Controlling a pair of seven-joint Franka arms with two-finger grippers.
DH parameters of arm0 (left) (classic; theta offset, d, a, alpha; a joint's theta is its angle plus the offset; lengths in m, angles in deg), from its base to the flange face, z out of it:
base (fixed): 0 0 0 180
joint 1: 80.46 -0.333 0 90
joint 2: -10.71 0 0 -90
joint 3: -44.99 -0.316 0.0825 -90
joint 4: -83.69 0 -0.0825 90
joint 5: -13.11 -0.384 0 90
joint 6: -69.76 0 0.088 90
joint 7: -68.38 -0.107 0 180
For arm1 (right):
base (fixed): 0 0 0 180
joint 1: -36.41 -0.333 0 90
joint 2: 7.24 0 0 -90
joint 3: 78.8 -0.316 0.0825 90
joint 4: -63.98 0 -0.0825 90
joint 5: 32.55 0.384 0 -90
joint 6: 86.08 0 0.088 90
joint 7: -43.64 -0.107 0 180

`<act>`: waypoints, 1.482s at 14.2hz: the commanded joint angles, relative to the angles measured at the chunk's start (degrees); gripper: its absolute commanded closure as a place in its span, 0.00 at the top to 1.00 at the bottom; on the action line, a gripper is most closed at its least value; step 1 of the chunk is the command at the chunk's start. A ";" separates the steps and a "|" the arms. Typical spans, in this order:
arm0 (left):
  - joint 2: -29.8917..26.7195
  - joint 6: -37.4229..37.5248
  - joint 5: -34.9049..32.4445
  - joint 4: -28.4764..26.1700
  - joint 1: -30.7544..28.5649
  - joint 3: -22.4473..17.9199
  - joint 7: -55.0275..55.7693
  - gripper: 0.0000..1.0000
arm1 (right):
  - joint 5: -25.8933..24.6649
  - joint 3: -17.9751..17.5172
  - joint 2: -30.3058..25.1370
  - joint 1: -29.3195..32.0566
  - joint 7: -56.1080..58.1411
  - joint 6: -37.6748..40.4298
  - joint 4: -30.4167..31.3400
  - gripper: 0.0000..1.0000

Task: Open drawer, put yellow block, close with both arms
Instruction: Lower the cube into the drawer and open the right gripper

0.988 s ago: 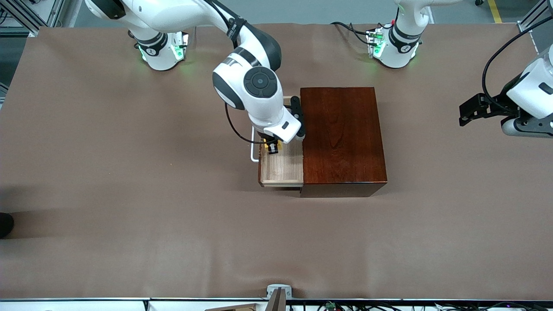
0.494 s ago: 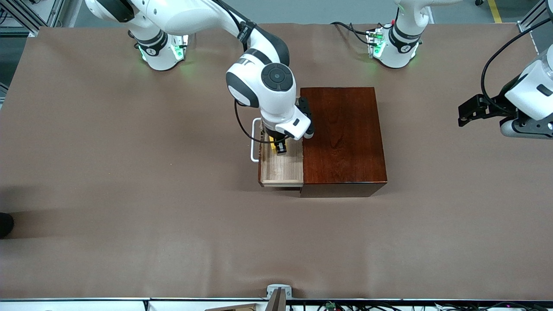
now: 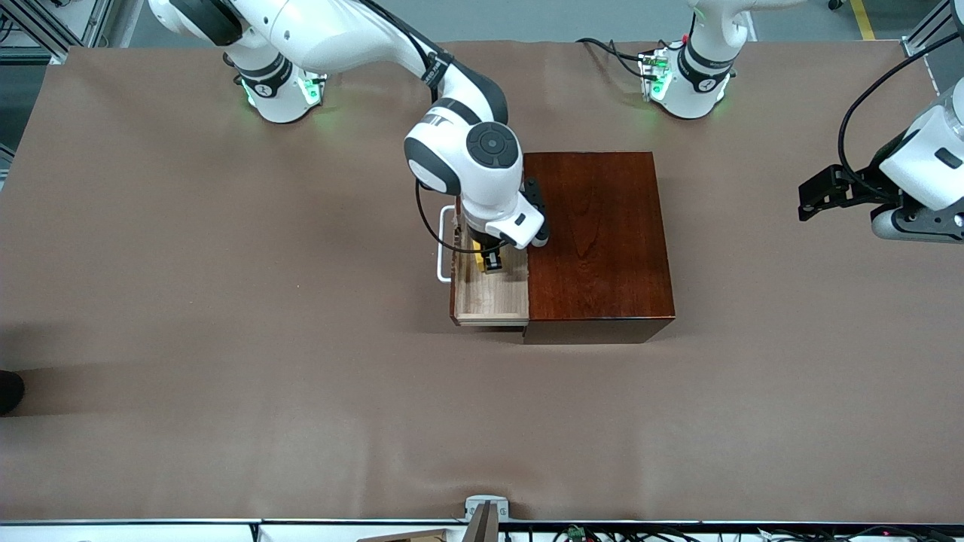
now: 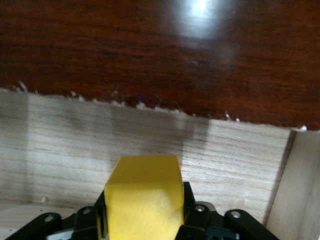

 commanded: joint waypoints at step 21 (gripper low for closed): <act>0.47 -0.18 0.46 0.33 4.65 1.55 -0.07 1.00 | 0.88 0.27 -13.53 22.67 -8.37 13.05 -0.69 1.00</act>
